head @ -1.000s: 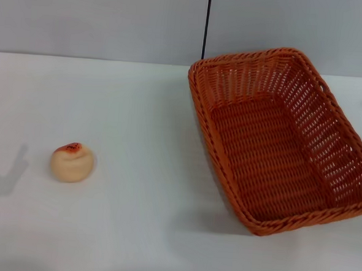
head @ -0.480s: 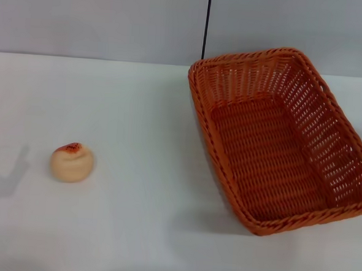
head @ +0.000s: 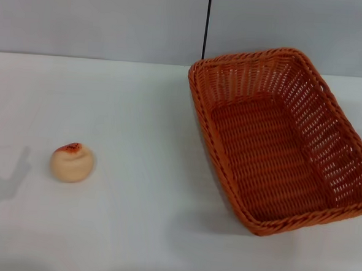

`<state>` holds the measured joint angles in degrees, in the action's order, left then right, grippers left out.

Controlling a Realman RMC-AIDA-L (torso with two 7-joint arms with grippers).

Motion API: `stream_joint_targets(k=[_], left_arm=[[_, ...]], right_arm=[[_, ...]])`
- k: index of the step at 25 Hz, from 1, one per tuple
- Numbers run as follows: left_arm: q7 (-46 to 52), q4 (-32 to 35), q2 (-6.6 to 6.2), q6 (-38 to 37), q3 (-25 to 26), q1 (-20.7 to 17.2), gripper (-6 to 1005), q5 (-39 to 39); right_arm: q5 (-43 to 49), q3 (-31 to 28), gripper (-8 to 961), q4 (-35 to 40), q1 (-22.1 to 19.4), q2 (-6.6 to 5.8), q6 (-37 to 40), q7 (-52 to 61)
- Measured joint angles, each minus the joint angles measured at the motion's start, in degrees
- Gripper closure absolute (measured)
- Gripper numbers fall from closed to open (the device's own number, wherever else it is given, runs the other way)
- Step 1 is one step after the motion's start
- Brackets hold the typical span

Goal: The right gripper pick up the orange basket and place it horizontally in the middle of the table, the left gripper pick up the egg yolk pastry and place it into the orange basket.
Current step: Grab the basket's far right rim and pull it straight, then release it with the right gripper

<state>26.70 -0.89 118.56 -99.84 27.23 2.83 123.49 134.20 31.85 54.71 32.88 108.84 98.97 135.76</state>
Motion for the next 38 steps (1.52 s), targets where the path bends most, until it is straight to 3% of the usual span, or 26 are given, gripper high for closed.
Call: stream_joint_targets(k=[7, 15, 28, 33, 38], left_arm=[[-0.05, 0.0, -0.05, -0.47, -0.43, -0.66, 190, 0.0], [-0.04, -0.02, -0.08, -0.84, -0.43, -0.92, 191, -0.06], [-0.4, -0.52, -0.1, -2.28, -0.43, -1.09, 190, -0.09], [-0.42, -0.52, -0.18, -2.73, -0.43, -1.42, 190, -0.05], [-0.42, -0.5, -0.26, -2.92, -0.43, -1.6, 190, -0.03]], right_arm=[[2.7, 5.55, 165, -7.0, 2.41, 0.29, -6.7, -0.78], [2.8, 8.02, 170, -11.64, 4.51, 0.61, -10.84, -2.59], [2.56, 10.12, 180, -13.24, 4.7, 1.31, -14.22, -3.54], [2.45, 10.09, 369, -13.24, 4.8, 1.37, -14.3, -3.77], [2.41, 10.07, 480, -13.12, 4.82, 1.6, -14.22, -4.36]])
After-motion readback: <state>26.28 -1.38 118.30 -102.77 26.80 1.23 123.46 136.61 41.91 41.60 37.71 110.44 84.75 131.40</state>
